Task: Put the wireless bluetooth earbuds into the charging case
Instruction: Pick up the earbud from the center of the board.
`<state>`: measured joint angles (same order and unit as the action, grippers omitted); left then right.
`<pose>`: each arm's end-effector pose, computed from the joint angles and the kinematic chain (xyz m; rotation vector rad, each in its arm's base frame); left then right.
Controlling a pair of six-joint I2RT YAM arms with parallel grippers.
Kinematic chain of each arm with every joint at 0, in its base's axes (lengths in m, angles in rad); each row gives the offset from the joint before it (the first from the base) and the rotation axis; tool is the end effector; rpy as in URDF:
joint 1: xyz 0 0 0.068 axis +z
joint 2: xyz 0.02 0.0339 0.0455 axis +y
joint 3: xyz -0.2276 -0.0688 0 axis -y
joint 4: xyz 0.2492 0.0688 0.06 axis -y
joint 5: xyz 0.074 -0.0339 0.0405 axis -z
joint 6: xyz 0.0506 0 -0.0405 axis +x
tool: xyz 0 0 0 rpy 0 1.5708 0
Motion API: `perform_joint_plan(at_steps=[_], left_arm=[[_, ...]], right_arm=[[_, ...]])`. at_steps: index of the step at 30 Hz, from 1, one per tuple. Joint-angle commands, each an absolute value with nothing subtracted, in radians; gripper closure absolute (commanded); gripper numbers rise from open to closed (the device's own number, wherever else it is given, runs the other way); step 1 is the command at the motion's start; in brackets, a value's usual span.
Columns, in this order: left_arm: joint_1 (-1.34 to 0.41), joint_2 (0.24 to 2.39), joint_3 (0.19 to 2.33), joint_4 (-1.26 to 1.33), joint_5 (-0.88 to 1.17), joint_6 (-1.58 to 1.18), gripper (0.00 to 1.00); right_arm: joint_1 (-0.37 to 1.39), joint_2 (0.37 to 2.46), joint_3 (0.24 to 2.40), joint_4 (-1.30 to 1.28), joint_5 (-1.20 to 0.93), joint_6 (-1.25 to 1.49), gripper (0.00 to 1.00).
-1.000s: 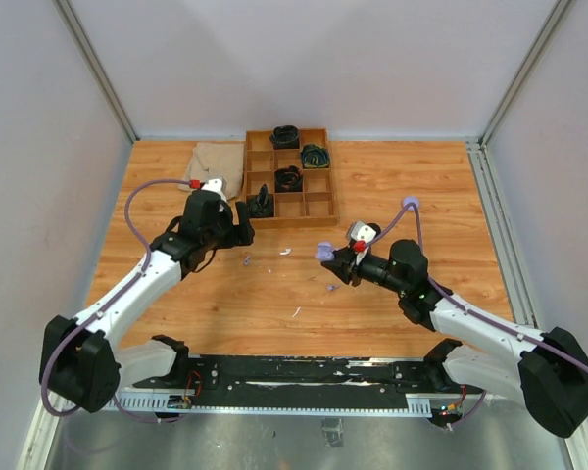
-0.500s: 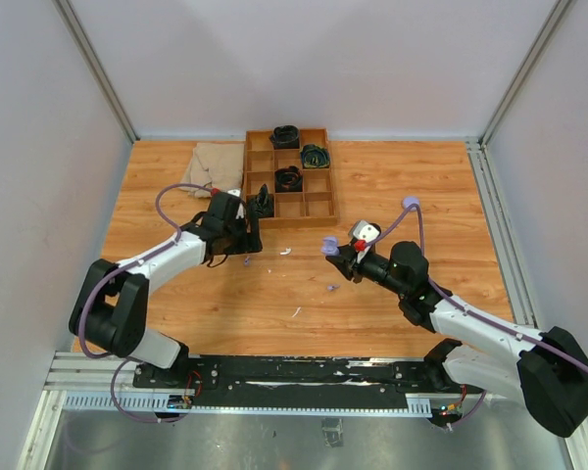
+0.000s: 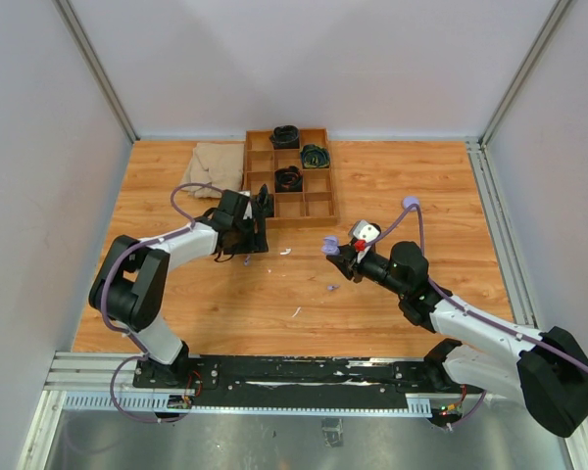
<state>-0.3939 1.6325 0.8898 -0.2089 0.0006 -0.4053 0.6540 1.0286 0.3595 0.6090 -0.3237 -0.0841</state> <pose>0.3052 -0.1269 0.1149 -0.0143 2.5530 -0.3184 0.1942 0.1691 0.1936 -0.8341 1.4515 0.6973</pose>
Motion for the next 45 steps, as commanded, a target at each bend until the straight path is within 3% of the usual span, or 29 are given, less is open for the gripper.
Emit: perform_joint_plan(at_steps=[1, 32, 39, 45], left_arm=[[-0.388, 1.65, 0.911, -0.214, 0.058, -0.392, 0.24], [-0.471, 1.45, 0.781, -0.405, 0.077, -0.376, 0.31], [-0.471, 1.366, 0.844, -0.468, 0.027, -0.406, 0.31], [-0.471, 1.437, 0.926, -0.581, -0.099, -0.378, 0.33]], right_arm=[[0.643, 1.019, 0.35, 0.644, -0.313, -0.101, 0.89], [0.644, 1.026, 0.36, 0.631, -0.328, -0.097, 0.89], [0.644, 1.028, 0.362, 0.629, -0.328, -0.097, 0.89], [0.644, 1.026, 0.362, 0.625, -0.322, -0.1, 0.89]])
